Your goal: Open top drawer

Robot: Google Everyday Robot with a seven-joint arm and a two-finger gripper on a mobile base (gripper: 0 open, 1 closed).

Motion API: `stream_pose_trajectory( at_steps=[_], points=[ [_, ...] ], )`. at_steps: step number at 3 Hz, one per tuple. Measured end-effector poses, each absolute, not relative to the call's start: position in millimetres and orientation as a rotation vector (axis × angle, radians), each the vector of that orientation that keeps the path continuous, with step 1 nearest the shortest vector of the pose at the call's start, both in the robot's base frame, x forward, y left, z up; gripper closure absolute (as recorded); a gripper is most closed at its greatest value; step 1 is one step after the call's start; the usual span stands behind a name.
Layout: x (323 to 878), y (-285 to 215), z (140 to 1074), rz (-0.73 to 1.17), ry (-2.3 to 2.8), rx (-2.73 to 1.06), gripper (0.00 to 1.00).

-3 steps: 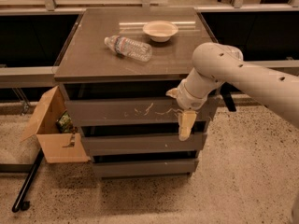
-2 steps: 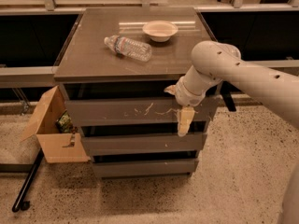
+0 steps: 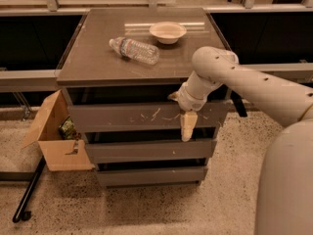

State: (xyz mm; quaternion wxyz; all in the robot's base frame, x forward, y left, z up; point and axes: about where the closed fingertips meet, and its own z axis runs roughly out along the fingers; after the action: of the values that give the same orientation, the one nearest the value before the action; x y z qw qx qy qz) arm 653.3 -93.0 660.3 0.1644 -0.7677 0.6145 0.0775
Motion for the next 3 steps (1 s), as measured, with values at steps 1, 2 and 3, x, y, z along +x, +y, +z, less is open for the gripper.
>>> stream_pose_trajectory(
  at_steps=[1,2,3],
  points=[
    [658.6,-84.9,643.2,0.257,1.759,-2.209,0.00],
    [659.3,-78.7,637.5,0.282,1.754,-2.228,0.00],
    [656.7,-74.8,637.8,0.297,1.732,-2.230,0.18]
  ],
)
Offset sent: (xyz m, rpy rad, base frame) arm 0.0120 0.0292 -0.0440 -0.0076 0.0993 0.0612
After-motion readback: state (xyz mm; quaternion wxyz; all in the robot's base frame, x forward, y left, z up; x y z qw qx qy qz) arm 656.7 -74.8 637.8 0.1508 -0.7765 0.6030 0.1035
